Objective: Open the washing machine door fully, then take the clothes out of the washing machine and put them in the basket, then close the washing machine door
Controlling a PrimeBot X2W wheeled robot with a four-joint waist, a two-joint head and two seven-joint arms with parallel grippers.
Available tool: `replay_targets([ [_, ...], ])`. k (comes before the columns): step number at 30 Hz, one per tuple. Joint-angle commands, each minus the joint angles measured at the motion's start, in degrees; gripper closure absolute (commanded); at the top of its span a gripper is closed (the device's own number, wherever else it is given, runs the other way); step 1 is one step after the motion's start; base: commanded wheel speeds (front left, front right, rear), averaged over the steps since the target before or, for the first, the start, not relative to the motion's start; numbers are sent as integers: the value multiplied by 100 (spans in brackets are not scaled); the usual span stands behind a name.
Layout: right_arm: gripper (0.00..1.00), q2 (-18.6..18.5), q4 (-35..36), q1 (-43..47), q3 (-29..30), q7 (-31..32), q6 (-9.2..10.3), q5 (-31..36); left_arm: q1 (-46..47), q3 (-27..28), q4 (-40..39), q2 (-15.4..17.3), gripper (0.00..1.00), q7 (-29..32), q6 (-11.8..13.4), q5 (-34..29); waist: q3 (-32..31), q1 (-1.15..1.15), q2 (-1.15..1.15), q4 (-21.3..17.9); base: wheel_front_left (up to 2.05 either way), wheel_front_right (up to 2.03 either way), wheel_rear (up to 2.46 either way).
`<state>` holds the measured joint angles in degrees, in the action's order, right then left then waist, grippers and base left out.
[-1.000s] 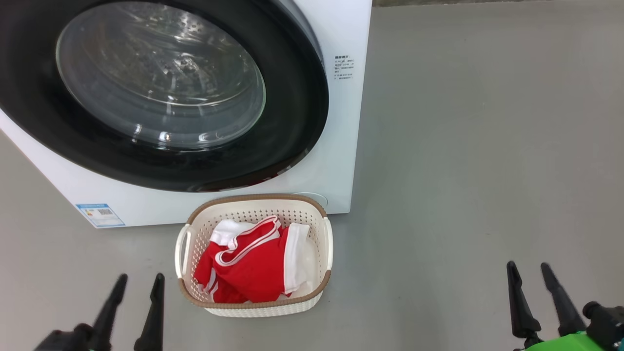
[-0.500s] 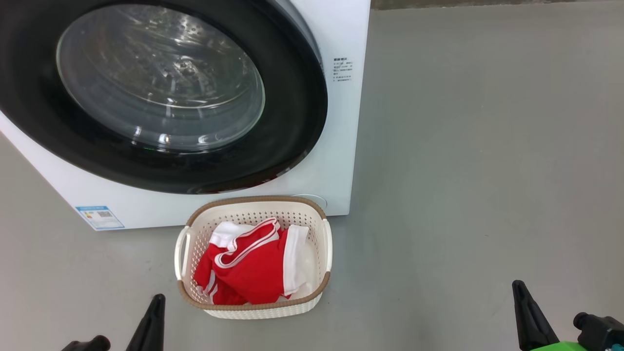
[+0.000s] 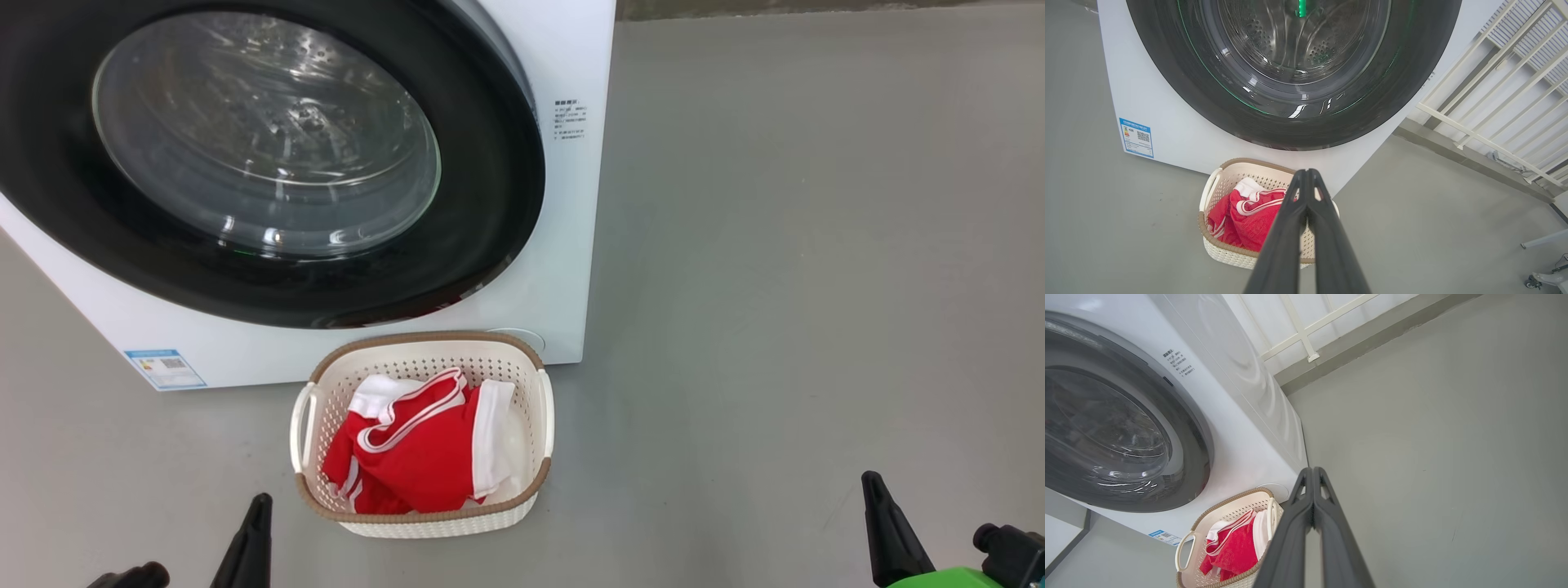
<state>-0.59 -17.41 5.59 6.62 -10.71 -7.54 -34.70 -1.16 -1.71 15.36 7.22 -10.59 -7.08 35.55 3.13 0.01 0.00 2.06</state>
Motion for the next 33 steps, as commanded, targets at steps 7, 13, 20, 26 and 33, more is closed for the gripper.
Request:
replay_targets([
  [7,100,-85,165,-281,-4,133,1,-482,218,148,-120,27,100,136,-10,491,-22,-1,0,-15,0,0,0],
  [13,100,-94,176,-338,-4,234,2,-816,250,186,-121,1,100,232,-12,823,-39,-1,0,-27,0,0,0],
  [20,100,-105,189,-405,-4,353,2,-1208,288,232,-122,-30,100,345,-14,1211,-59,-1,0,-41,0,0,0],
  [26,100,-114,200,-463,-4,454,2,-1543,321,272,-123,-57,100,443,-16,1544,-77,-1,0,-53,0,0,0],
  [33,100,-123,211,-520,-4,556,2,-1879,354,313,-124,-85,100,542,-18,1876,-94,-1,0,-66,0,0,0],
])
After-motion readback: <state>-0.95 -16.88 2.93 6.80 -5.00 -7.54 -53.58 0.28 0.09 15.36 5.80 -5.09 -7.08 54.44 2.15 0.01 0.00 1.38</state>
